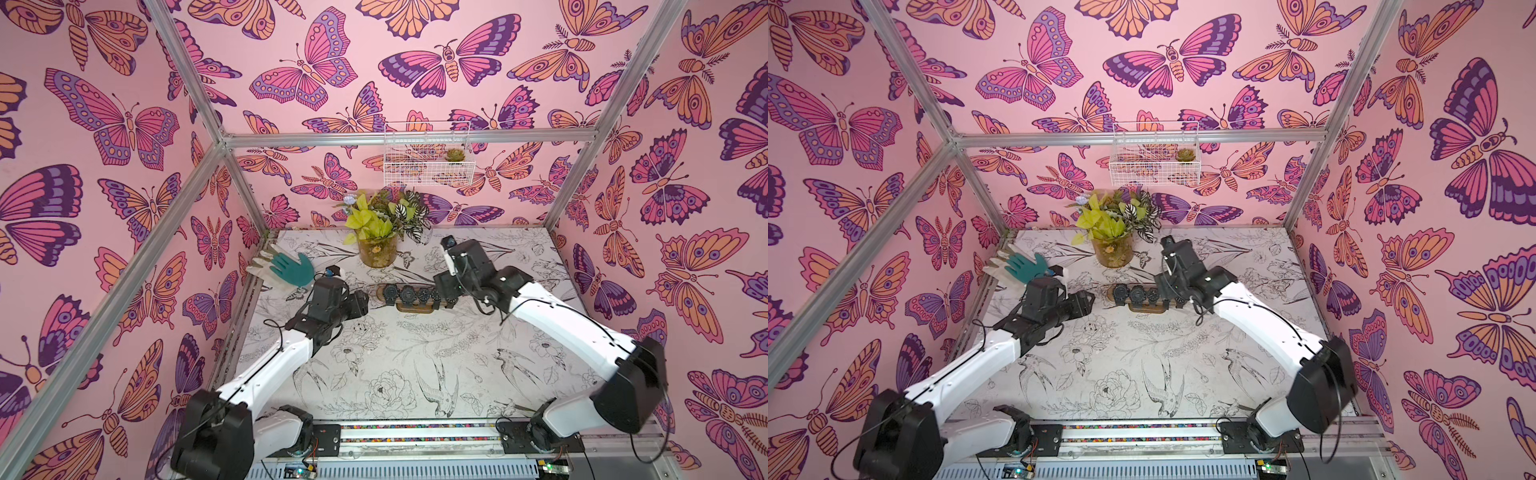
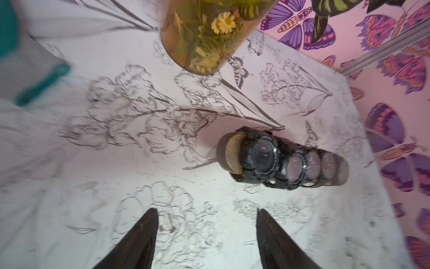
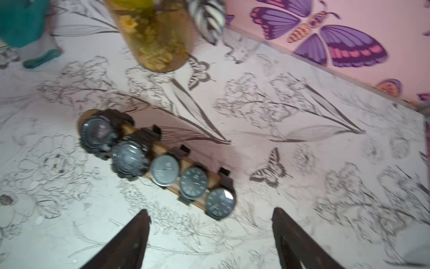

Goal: Place watch on stand
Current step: Reset both arms

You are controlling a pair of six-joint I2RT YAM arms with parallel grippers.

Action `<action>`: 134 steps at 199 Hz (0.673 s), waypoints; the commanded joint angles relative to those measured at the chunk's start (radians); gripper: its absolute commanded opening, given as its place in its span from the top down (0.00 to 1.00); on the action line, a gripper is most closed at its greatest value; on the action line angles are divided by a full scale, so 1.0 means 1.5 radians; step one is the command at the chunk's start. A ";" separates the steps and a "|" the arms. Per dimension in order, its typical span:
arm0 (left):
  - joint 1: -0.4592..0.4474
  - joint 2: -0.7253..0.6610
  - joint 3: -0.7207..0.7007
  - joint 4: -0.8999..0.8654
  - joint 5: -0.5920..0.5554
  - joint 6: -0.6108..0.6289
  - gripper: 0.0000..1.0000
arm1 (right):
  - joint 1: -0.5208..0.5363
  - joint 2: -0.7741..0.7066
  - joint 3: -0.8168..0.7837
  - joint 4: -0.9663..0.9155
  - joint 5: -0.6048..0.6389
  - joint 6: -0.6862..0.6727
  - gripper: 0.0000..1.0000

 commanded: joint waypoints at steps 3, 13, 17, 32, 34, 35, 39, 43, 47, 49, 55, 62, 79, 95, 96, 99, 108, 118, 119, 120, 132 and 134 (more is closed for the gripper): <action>0.000 -0.066 -0.045 -0.026 -0.198 0.022 0.01 | -0.079 -0.056 -0.077 0.031 0.024 0.059 0.13; 0.000 -0.090 -0.060 -0.023 -0.270 0.035 0.01 | -0.134 -0.080 -0.116 0.049 0.015 0.090 0.12; 0.000 -0.097 -0.066 -0.021 -0.297 0.043 0.01 | -0.156 -0.088 -0.133 0.059 0.014 0.104 0.11; 0.001 -0.119 -0.094 0.017 -0.375 0.087 0.01 | -0.237 -0.112 -0.193 0.095 0.016 0.144 0.08; 0.001 -0.120 -0.099 0.027 -0.385 0.094 0.01 | -0.245 -0.114 -0.201 0.101 0.016 0.147 0.08; 0.001 -0.121 -0.102 0.033 -0.391 0.098 0.01 | -0.248 -0.115 -0.204 0.103 0.016 0.148 0.08; 0.002 -0.122 -0.111 0.052 -0.407 0.112 0.01 | -0.266 -0.118 -0.220 0.116 0.015 0.152 0.07; 0.002 -0.122 -0.119 0.065 -0.421 0.125 0.01 | -0.282 -0.120 -0.235 0.129 0.015 0.151 0.07; 0.004 -0.120 -0.126 0.082 -0.431 0.142 0.01 | -0.294 -0.123 -0.252 0.145 0.019 0.151 0.06; 0.005 -0.119 -0.130 0.092 -0.435 0.150 0.01 | -0.298 -0.124 -0.258 0.155 0.022 0.150 0.06; 0.008 -0.114 -0.144 0.131 -0.445 0.183 0.01 | -0.311 -0.127 -0.285 0.184 0.030 0.146 0.05; 0.014 -0.103 -0.159 0.176 -0.452 0.218 0.01 | -0.321 -0.131 -0.311 0.217 0.044 0.133 0.04; 0.029 -0.073 -0.157 0.198 -0.476 0.255 0.01 | -0.324 -0.127 -0.350 0.266 0.117 0.104 0.02; 0.045 -0.046 -0.167 0.242 -0.457 0.293 0.01 | -0.327 -0.107 -0.365 0.292 0.165 0.080 0.01; 0.046 -0.044 -0.169 0.247 -0.453 0.295 0.01 | -0.328 -0.106 -0.366 0.295 0.167 0.079 0.01; 0.051 -0.038 -0.176 0.260 -0.443 0.301 0.01 | -0.329 -0.103 -0.370 0.303 0.170 0.075 0.01; 0.065 -0.021 -0.198 0.309 -0.400 0.319 0.01 | -0.330 -0.097 -0.384 0.342 0.181 0.063 0.01; 0.081 0.004 -0.227 0.373 -0.372 0.326 0.00 | -0.332 -0.095 -0.409 0.393 0.183 0.050 0.01; 0.083 0.006 -0.229 0.381 -0.369 0.326 0.01 | -0.332 -0.095 -0.412 0.400 0.183 0.049 0.01; 0.085 0.008 -0.231 0.387 -0.367 0.326 0.01 | -0.332 -0.094 -0.414 0.406 0.183 0.048 0.01; 0.111 0.041 -0.266 0.474 -0.351 0.326 0.00 | -0.337 -0.095 -0.457 0.498 0.170 0.030 0.01; 0.115 0.042 -0.265 0.477 -0.351 0.326 0.00 | -0.338 -0.095 -0.470 0.524 0.164 0.024 0.01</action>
